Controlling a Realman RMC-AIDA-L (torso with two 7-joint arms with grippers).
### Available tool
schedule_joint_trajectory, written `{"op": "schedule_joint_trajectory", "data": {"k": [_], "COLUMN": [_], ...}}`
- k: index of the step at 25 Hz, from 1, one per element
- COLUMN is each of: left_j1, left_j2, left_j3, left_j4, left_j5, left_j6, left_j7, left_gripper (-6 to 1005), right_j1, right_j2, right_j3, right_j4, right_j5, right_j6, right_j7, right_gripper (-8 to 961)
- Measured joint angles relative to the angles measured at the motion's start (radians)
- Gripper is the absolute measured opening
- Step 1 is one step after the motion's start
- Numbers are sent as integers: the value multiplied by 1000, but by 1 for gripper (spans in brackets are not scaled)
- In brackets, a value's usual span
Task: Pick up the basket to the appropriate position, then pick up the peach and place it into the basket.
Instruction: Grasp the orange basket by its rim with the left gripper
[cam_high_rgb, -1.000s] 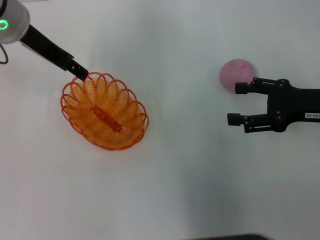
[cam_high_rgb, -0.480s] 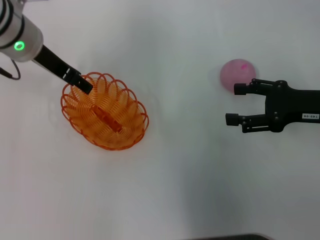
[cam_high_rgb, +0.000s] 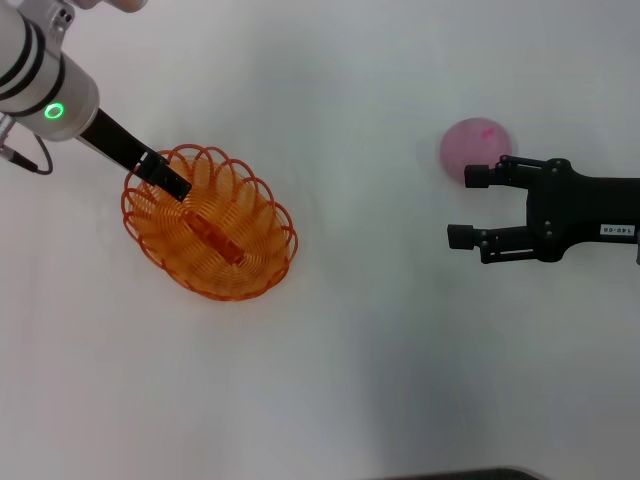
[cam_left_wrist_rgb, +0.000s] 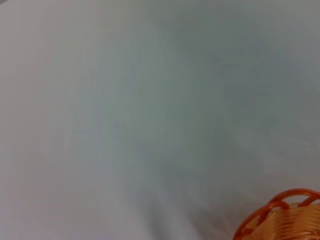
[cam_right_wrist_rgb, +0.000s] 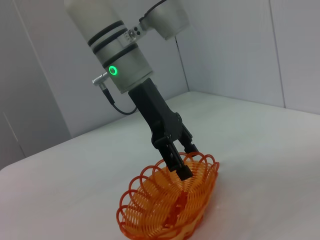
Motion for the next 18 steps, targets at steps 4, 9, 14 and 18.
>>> {"op": "schedule_joint_trajectory", "data": {"k": [4, 9, 14, 18], "left_j1": [0, -5, -6, -7], "left_j2": [0, 1, 1, 0], "left_j3": [1, -2, -12, -7], "left_j4": [2, 1, 1, 0], "left_j5": [0, 0, 0, 0], "left_j6": [-2, 0, 0, 2], "left_j7": [-5, -31, -34, -34], "left_gripper": [856, 815, 618, 528], "right_j1": [2, 1, 1, 2], "right_j2": [0, 0, 0, 0], "right_j3": [-1, 2, 0, 0], "right_j4": [0, 0, 0, 0], "right_j5": [0, 0, 0, 0], "right_j6": [2, 4, 11, 12], "right_j7": [0, -1, -1, -1], "right_gripper": [946, 947, 946, 946]}}
